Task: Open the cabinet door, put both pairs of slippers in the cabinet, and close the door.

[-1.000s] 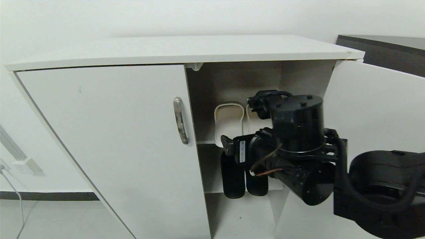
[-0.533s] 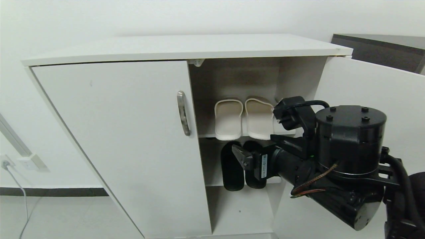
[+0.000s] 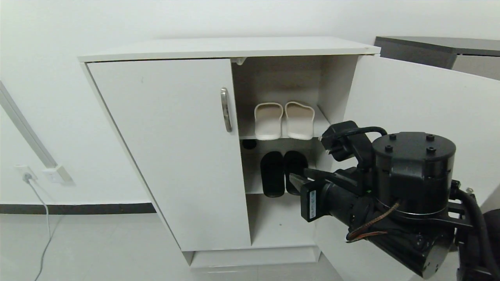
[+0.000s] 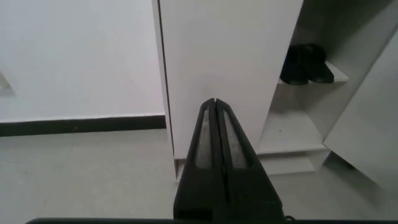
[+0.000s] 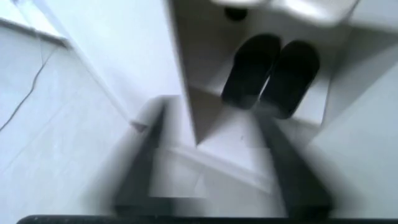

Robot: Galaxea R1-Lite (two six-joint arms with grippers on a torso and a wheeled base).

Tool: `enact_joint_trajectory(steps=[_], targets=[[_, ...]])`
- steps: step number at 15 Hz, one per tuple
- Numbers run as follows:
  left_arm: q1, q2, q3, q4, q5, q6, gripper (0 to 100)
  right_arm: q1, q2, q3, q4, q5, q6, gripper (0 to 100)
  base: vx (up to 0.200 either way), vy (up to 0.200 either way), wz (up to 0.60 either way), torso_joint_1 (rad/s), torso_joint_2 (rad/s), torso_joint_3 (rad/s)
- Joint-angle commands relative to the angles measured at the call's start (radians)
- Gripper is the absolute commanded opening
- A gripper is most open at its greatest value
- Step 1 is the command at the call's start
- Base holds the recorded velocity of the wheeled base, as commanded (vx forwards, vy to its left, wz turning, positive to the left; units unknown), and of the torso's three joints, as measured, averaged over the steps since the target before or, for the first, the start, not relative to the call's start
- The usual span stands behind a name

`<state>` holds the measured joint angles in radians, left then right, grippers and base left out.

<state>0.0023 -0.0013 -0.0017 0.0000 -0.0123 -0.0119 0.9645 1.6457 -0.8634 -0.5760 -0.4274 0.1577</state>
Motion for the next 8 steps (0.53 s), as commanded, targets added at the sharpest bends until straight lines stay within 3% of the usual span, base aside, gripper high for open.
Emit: enact_joint_trajectory(steps=[1, 5, 8], targets=[[0.001, 0.001, 0.000, 0.000, 0.000, 0.000, 0, -0.006, 0.000, 0.027, -0.005, 0.022, -0.004, 0, -0.200, 0.000, 0.00, 0.002, 0.01, 0.007], [0.001, 0.001, 0.000, 0.000, 0.000, 0.000, 0, -0.016, 0.005, 0.041, -0.005, 0.026, -0.029, 0, -0.200, 0.000, 0.00, 0.004, 0.00, 0.002], [0.001, 0.001, 0.000, 0.000, 0.000, 0.000, 0, -0.016, 0.006, 0.049, -0.005, 0.027, -0.030, 0, 0.000, 0.000, 0.00, 0.000, 0.00, 0.000]])
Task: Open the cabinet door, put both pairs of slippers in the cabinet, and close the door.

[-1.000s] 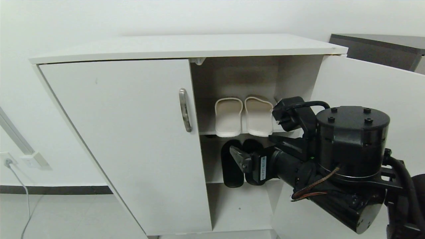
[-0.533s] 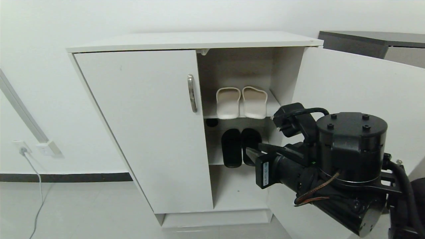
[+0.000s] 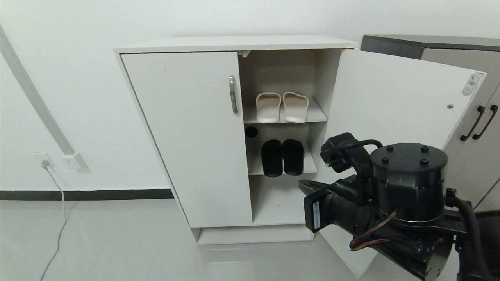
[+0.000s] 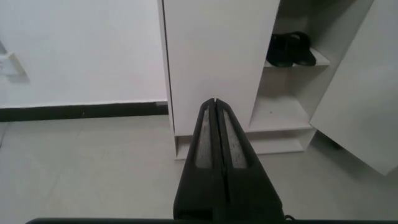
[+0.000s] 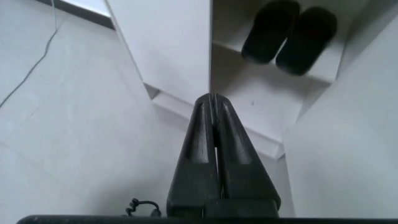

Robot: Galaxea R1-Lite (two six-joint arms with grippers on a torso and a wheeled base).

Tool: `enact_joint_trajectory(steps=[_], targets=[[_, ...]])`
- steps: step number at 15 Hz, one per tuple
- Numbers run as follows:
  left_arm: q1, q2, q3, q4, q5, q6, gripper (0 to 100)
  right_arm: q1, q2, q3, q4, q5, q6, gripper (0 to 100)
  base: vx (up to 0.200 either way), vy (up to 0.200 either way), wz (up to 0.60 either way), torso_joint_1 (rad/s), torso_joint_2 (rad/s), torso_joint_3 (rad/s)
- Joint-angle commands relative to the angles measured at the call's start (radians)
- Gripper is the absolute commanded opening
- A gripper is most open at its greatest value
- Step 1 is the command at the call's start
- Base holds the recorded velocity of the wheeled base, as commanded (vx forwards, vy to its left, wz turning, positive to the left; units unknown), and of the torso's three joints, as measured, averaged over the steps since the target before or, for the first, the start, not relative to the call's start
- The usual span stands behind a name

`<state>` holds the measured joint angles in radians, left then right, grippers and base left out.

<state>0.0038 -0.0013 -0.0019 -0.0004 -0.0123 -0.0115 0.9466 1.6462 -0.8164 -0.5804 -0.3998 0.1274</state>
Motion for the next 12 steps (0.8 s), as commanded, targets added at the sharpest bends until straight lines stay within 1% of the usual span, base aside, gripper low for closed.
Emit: enact_joint_trajectory(steps=[1, 12], targets=[[-0.001, 0.001, 0.000, 0.000, 0.000, -0.001, 0, 0.001, 0.009, 0.002, -0.001, -0.001, 0.000, 0, 0.000, 0.000, 0.00, 0.000, 0.00, 0.000], [-0.001, 0.001, 0.000, 0.000, 0.000, -0.001, 0, 0.001, 0.012, 0.005, 0.001, -0.001, -0.005, 0, 0.000, 0.000, 0.00, 0.000, 0.00, 0.000]])
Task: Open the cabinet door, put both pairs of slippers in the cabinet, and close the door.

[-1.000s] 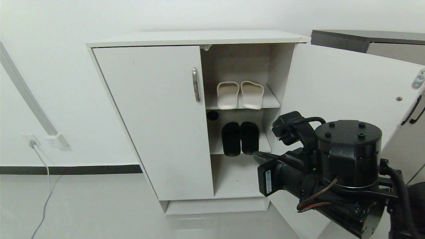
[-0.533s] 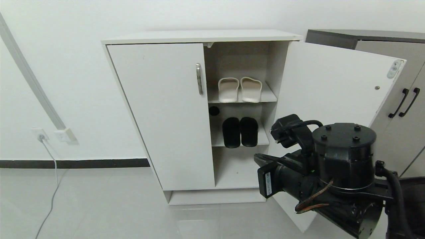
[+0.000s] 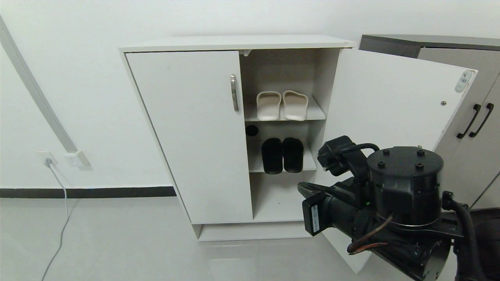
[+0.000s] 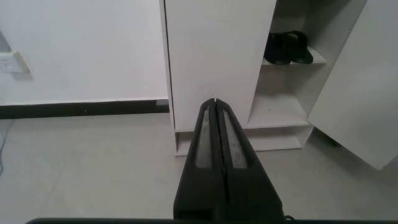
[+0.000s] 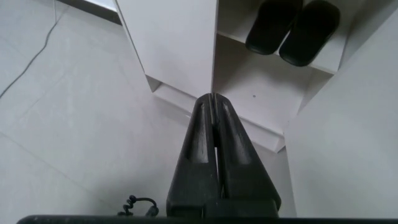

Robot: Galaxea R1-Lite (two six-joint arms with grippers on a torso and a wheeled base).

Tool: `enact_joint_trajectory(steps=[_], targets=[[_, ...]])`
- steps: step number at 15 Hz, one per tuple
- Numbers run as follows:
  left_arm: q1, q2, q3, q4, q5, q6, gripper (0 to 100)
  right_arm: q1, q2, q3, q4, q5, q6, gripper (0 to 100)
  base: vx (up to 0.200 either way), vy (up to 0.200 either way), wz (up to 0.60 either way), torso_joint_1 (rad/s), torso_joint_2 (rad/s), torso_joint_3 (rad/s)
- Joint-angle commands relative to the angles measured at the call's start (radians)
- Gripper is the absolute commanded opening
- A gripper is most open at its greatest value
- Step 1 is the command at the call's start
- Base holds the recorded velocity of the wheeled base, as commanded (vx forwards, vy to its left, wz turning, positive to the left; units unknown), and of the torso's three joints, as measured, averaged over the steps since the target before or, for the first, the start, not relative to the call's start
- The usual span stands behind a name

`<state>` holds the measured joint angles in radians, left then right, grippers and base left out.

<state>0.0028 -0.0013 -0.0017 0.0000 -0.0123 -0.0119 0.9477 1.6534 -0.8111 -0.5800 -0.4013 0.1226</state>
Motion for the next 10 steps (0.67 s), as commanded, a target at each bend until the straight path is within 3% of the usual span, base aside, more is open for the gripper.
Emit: enact_joint_trajectory(steps=[1, 8, 10], targets=[[0.000, 0.001, 0.000, 0.000, 0.000, 0.000, 0, 0.000, 0.005, 0.001, -0.001, -0.001, -0.011, 0, 0.000, 0.000, 0.00, 0.000, 0.00, 0.000], [0.000, 0.001, 0.000, 0.000, 0.000, 0.000, 0, 0.000, 0.005, 0.001, -0.001, -0.001, -0.015, 0, 0.000, 0.000, 0.00, 0.000, 0.00, 0.000], [0.000, 0.001, 0.000, 0.000, 0.000, 0.000, 0, 0.000, 0.005, 0.001, -0.001, -0.001, -0.015, 0, 0.000, 0.000, 0.00, 0.000, -0.16, -0.173]])
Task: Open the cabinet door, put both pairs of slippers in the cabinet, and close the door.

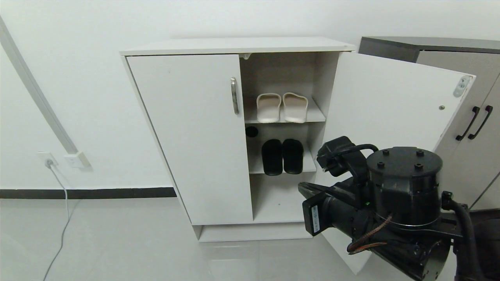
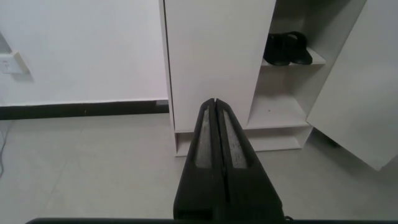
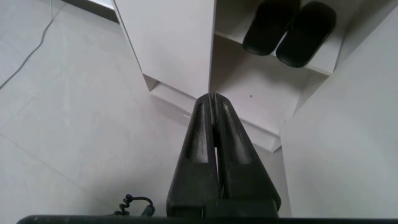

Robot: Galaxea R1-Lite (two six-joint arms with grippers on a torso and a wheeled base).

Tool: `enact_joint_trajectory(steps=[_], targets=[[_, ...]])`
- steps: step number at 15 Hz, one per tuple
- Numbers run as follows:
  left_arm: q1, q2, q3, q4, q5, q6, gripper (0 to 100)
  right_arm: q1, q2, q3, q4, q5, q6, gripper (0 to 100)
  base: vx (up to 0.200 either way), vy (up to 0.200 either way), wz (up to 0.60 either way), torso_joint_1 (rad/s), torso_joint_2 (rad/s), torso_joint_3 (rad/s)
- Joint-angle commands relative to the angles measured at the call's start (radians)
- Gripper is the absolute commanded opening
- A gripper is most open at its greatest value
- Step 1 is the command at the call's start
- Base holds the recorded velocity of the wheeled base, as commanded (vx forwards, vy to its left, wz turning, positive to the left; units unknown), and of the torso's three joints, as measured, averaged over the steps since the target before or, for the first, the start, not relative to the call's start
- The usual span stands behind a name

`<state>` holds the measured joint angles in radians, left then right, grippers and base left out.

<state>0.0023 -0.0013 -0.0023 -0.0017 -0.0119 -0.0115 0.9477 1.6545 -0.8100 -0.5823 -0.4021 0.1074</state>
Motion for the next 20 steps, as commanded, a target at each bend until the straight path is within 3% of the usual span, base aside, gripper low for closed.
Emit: enact_joint_trajectory(steps=[1, 9, 20], targets=[[0.001, 0.001, 0.001, 0.002, 0.000, -0.001, 0, 0.000, 0.004, 0.000, 0.001, 0.000, 0.000, 0, 0.000, 0.000, 0.00, -0.002, -0.11, -0.315], [0.001, 0.001, 0.001, 0.002, 0.000, -0.001, 0, 0.000, 0.005, 0.000, 0.001, 0.000, 0.000, 0, 0.000, 0.000, 0.00, 0.060, -0.45, -0.372], [0.001, 0.001, 0.001, 0.002, 0.000, 0.001, 0, -0.001, 0.015, 0.000, 0.001, 0.000, 0.000, 0, 0.000, 0.000, 0.00, 0.158, -0.48, -0.326]])
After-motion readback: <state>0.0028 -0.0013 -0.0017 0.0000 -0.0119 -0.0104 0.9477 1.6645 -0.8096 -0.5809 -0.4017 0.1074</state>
